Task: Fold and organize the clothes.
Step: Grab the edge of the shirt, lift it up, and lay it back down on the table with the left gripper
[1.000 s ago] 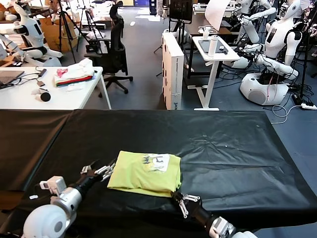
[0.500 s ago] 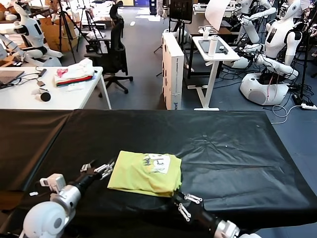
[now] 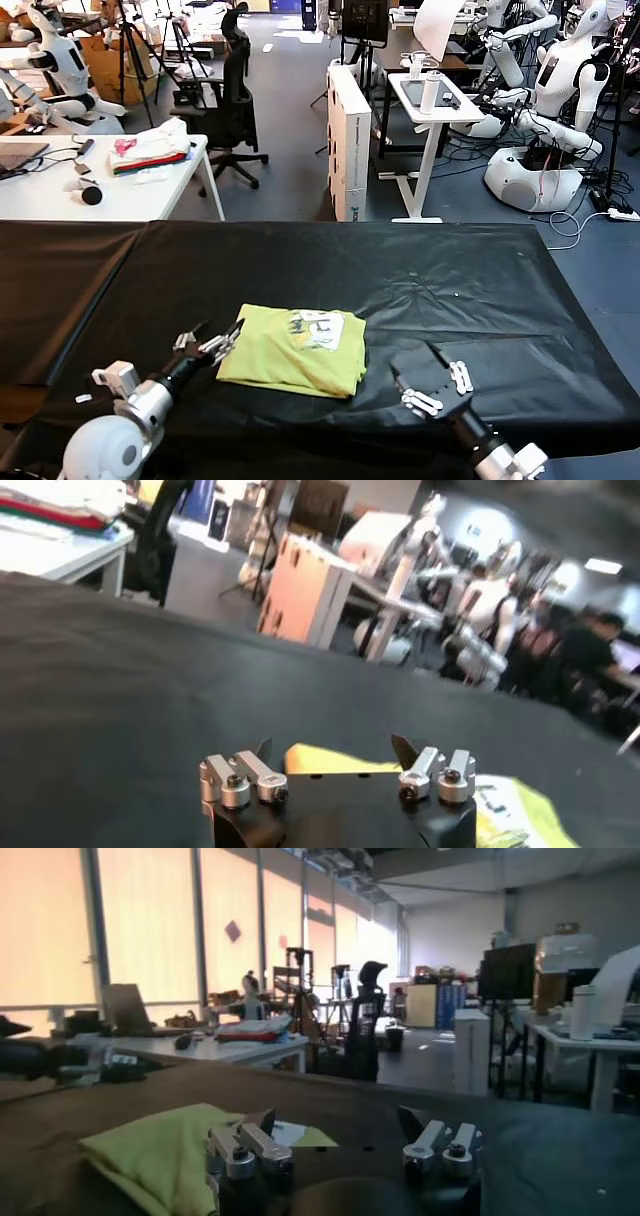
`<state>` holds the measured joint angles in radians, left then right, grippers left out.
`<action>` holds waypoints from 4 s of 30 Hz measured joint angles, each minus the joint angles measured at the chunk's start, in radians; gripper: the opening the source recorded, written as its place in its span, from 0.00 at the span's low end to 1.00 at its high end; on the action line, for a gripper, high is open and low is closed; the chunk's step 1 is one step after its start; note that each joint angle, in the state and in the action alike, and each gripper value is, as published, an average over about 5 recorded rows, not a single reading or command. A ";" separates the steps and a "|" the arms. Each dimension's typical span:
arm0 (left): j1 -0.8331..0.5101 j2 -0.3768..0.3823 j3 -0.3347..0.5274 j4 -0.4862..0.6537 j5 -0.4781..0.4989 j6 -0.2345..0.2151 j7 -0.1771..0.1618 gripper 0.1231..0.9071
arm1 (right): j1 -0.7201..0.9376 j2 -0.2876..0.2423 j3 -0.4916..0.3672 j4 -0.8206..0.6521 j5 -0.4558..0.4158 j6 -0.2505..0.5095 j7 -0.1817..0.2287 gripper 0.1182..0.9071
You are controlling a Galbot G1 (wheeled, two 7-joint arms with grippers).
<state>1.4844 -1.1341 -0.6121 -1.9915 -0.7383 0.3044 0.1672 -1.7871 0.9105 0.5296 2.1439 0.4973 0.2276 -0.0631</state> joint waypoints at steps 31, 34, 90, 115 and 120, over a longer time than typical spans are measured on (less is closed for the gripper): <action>-0.017 -0.175 0.052 0.084 0.068 -0.051 -0.078 1.00 | -0.034 0.012 0.100 0.088 0.023 -0.023 0.014 1.00; -0.019 -0.184 0.053 0.091 0.064 -0.048 -0.076 1.00 | -0.038 0.012 0.104 0.092 0.023 -0.023 0.013 1.00; 0.134 0.157 -0.401 -0.098 -0.026 -0.052 -0.102 0.08 | 0.099 0.059 -0.010 -0.045 -0.019 -0.057 0.063 1.00; -0.043 -0.290 0.325 -0.109 0.114 0.078 -0.258 0.17 | 0.018 0.121 -0.002 0.019 -0.107 -0.123 0.071 1.00; -0.051 -0.307 0.395 -0.084 0.121 0.079 -0.258 0.53 | 0.040 0.102 -0.029 0.018 -0.060 -0.219 0.070 1.00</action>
<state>1.4329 -1.4415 -0.2175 -2.0751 -0.6173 0.3833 -0.0903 -1.7470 1.0128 0.5002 2.1618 0.4371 0.0090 0.0065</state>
